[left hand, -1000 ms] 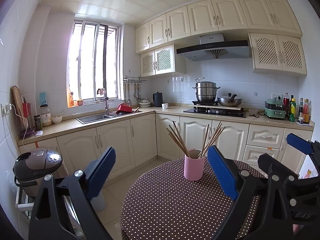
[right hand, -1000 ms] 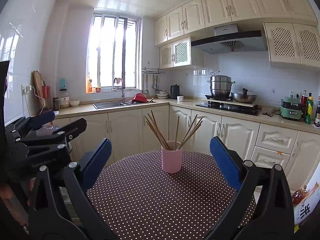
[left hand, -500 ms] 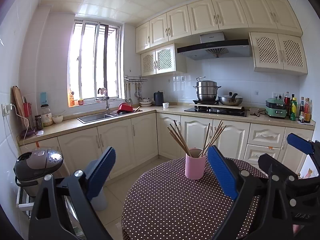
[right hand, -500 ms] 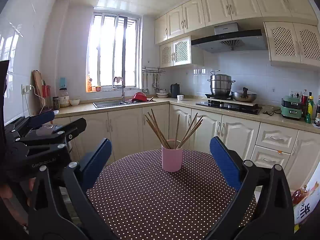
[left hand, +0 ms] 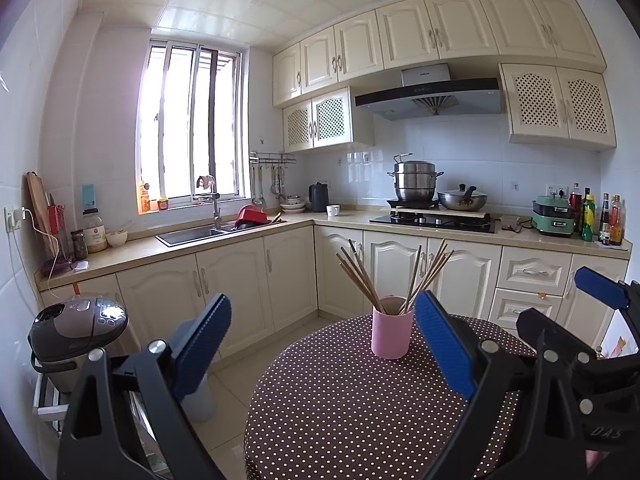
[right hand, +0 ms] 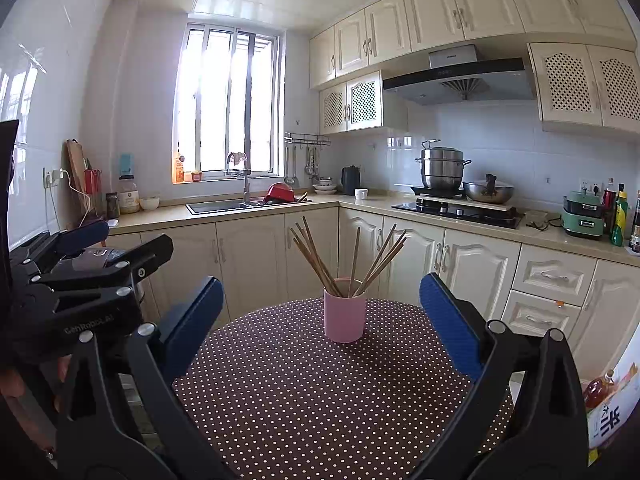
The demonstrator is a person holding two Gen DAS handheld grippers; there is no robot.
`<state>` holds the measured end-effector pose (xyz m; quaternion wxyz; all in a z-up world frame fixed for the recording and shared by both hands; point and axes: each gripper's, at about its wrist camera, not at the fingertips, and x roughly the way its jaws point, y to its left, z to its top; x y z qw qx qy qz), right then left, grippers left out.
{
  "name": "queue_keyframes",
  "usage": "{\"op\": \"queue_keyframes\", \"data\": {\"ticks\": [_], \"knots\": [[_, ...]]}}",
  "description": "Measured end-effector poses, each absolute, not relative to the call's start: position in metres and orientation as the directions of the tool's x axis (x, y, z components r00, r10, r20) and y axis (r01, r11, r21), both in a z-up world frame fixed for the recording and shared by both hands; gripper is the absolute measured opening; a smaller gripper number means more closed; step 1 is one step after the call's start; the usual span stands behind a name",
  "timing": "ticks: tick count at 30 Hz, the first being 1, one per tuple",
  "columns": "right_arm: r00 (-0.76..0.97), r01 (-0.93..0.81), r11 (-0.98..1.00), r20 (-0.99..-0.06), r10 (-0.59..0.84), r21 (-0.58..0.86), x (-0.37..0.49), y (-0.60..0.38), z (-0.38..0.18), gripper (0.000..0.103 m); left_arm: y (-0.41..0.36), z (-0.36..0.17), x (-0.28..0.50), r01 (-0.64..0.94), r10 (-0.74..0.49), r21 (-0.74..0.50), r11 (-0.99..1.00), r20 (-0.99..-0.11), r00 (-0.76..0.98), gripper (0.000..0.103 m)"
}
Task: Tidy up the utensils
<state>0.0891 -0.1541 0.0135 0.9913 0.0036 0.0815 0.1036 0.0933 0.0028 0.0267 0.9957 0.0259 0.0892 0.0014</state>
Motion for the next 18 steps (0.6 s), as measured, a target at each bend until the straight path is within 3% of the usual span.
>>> {"op": "queue_keyframes", "data": {"ticks": [18], "knots": [[0.966, -0.204, 0.979, -0.160, 0.205, 0.022, 0.0892, -0.1536, 0.0142, 0.097, 0.0003, 0.0267, 0.0930, 0.004, 0.006, 0.054, 0.999, -0.179, 0.984, 0.092]]}}
